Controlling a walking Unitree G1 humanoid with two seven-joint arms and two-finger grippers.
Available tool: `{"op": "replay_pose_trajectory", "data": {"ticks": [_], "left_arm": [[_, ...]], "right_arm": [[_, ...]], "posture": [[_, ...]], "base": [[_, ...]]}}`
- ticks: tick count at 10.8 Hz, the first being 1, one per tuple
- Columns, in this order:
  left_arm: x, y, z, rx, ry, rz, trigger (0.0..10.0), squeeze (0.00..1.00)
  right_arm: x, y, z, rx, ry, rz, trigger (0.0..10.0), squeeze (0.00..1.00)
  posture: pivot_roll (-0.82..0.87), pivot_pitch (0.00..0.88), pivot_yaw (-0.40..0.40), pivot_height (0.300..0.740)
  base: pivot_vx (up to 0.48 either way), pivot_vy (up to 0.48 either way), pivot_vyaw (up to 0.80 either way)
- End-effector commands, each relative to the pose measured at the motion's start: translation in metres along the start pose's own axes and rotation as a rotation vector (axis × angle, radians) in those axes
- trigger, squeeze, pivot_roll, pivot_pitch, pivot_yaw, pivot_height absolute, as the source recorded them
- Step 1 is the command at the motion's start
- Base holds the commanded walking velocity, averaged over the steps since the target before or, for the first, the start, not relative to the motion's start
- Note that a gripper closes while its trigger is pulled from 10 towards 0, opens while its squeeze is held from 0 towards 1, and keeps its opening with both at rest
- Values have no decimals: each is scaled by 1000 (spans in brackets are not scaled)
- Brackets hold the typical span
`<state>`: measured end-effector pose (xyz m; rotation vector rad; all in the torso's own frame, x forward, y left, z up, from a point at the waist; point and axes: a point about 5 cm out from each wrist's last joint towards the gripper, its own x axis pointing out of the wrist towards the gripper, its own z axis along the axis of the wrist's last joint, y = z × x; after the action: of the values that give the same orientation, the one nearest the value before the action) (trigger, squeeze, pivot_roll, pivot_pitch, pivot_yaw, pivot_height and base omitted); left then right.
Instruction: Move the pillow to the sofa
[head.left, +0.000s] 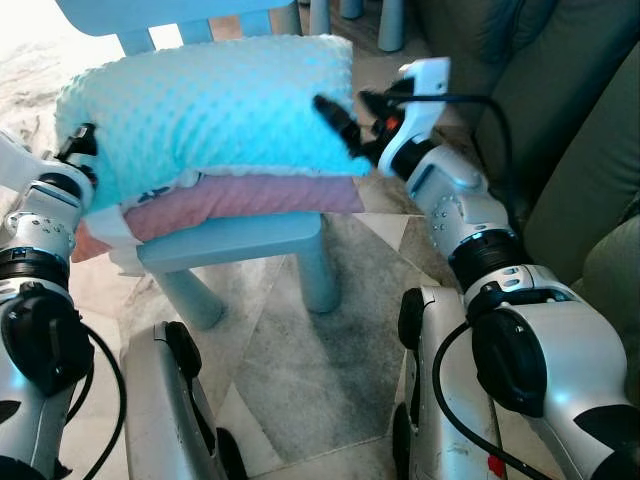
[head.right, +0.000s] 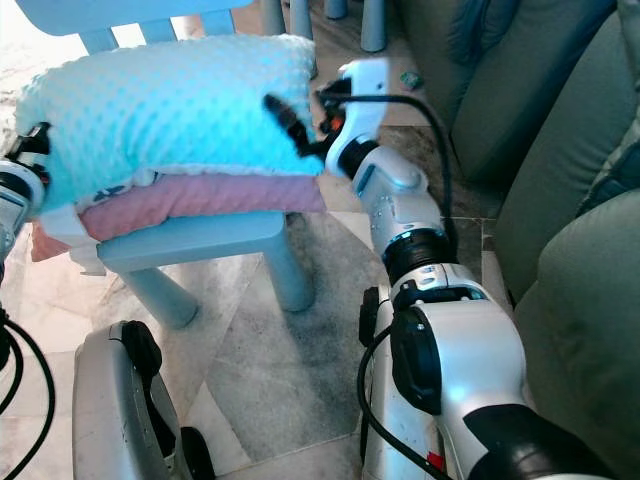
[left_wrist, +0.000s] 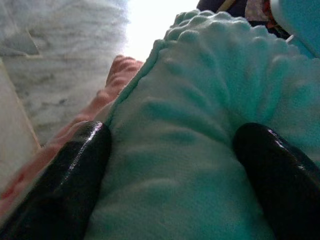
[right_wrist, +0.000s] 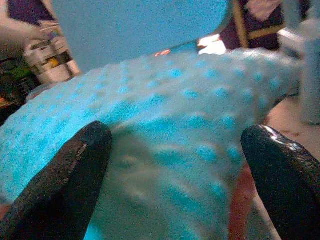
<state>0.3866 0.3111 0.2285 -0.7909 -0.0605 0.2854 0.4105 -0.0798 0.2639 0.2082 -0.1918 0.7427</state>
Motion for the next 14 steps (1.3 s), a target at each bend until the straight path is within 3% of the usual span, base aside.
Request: {"op": "replay_pose_trajectory", "data": {"ticks": [1, 3, 4, 5, 6, 10, 11, 12, 14], "left_arm": [[1, -3, -4, -24, 30, -21, 10000, 0], [1, -8, -7, -27, 66, -82, 10000, 0], [1, -9, -6, -8, 65, -95, 10000, 0], [1, -9, -5, 0, 66, -98, 10000, 380], [0, -8, -4, 17, 65, -103, 10000, 1000], [-1, -3, 0, 71, 61, -94, 10000, 1000], [-1, -1, -2, 112, 71, -87, 10000, 176], [-1, -1, -4, 117, 82, -91, 10000, 0], [-1, -1, -10, 118, 113, -102, 10000, 0]], "right_arm": [[6, 7, 6, -4, 7, 56, 10000, 0], [4, 1, 6, -48, 69, 28, 10000, 0], [5, 1, 6, -54, 71, 32, 10000, 137], [5, 2, 6, -63, 73, 30, 10000, 1000], [5, 2, 5, -58, 66, 19, 10000, 1000], [3, -7, 13, -62, 7, -66, 10000, 1000], [2, -7, 6, -31, 54, -61, 10000, 1000], [1, -5, -4, 1, 103, -45, 10000, 0], [1, 2, -24, 60, 171, -30, 10000, 0]], "posture": [[-179, 265, 77, 330], [-183, 268, 71, 330], [-183, 266, 70, 330], [-183, 266, 70, 330], [-179, 263, 71, 330], [-177, 254, 70, 330], [-178, 253, 71, 330], [-178, 253, 71, 330], [-172, 254, 74, 330]], "base": [[0, 0, 0], [0, 0, 0], [0, 0, 0], [0, 0, 0], [0, 0, 0], [0, 0, 0], [0, 0, 0], [0, 0, 0], [0, 0, 0]]}}
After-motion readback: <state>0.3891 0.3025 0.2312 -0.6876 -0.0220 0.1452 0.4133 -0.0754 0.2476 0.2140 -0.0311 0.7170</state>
